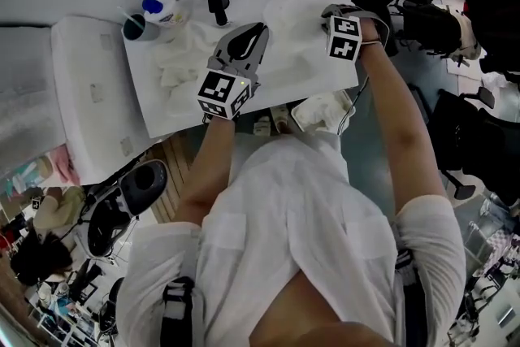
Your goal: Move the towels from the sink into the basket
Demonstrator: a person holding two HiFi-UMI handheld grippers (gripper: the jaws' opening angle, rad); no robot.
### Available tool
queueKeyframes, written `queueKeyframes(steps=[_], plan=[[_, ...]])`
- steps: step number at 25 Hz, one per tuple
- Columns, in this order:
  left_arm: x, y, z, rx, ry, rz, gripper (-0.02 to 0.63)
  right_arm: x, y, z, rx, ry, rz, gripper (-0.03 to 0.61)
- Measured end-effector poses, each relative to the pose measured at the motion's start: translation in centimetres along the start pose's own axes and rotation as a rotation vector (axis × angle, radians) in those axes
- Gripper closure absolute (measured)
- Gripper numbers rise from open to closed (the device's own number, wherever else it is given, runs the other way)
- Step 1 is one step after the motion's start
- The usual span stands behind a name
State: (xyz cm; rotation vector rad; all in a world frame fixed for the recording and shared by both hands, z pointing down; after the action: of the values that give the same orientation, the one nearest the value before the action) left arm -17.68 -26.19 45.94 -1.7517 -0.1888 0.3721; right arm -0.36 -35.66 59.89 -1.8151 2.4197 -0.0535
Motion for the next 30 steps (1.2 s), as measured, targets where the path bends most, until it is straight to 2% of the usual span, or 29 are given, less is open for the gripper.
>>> queueKeyframes(steps=[4, 8, 13, 22, 26, 30], plan=[[-0.3, -0.6, -1.0, -0.016, -0.001, 0.010, 0.581, 1.6, 0.3, -0.8, 0.028, 0.064, -0.041, 0.429], [-0.5, -1.1, -1.9, -0.024, -0.003, 0.021, 0.581, 2.7, 0.9, -1.4, 0.053, 0.156, -0.091, 0.329], [-0.6, -1.2, -2.8, -0.032, -0.007, 0.028, 0.581, 4.0, 1.9, -2.0, 0.032, 0.250, -0.036, 0.250], [-1.2, -2.0, -3.9, -0.055, -0.023, 0.017, 0.581, 4.5, 4.9, -4.1, -0.030, 0.378, 0.069, 0.225], [-1.6, -2.2, -4.1, -0.063, -0.021, 0.015, 0.581, 4.6, 5.6, -5.4, -0.038, 0.411, 0.016, 0.225], [-2.1, -2.4, -4.2, -0.064, -0.015, 0.022, 0.581, 5.3, 5.7, -5.8, -0.048, 0.386, -0.046, 0.247]])
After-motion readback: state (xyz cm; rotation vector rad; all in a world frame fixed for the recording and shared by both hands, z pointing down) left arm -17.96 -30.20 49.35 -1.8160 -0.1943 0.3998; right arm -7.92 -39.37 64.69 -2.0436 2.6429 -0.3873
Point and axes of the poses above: the fingertips, and each gripper's own axes: z backward along the fingers, x to its right, y out of its top, the point moved 4 cm from there along z, backward along the fingers, and after that the axes turned 12 degrees about y, right-handed, at the moved point
